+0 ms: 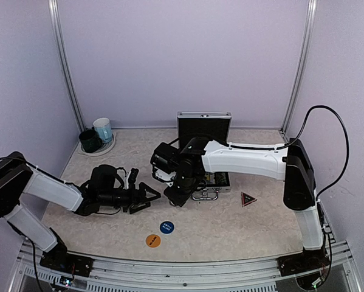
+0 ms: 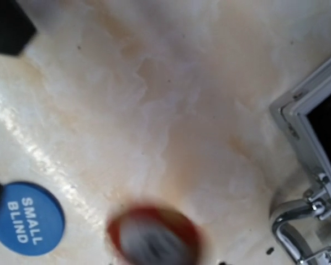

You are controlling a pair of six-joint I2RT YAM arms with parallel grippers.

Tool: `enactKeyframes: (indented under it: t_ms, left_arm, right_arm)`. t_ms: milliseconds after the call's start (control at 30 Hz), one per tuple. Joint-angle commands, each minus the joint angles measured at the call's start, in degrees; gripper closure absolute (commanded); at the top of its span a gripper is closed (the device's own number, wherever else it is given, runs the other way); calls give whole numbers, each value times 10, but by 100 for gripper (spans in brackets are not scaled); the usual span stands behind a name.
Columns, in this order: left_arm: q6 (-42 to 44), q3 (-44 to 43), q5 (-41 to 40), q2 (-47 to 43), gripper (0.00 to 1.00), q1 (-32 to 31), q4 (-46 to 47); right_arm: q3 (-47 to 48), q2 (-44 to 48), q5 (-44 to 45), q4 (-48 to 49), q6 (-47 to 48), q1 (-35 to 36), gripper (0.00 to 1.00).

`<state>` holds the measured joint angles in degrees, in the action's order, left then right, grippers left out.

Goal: Pack up texas hold em set

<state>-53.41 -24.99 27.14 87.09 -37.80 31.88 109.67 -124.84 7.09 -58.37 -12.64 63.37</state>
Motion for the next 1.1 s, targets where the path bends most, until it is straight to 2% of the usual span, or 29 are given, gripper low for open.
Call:
enactKeyframes:
  t_ms: [0, 300, 533, 633, 733, 1067]
  left_arm:
    - [-32, 2, 44, 23, 13, -4, 99]
    - [-59, -8, 59, 76, 19, -13, 142]
    - [-55, 23, 29, 50, 22, 2, 96]
    - [-60, 49, 16, 17, 22, 18, 96]
    - [-45, 61, -5, -22, 21, 26, 56]
    - [-40, 86, -15, -60, 19, 37, 42]
  right_arm:
    - [14, 28, 8, 5, 3, 14, 61]
    - [11, 28, 12, 0, 2, 18, 59]
    - [23, -24, -41, -5, 8, 18, 45]
    - [49, -55, -55, -10, 8, 16, 40]
    - [75, -84, -69, -17, 7, 14, 35]
    - [87, -125, -83, -25, -10, -6, 37]
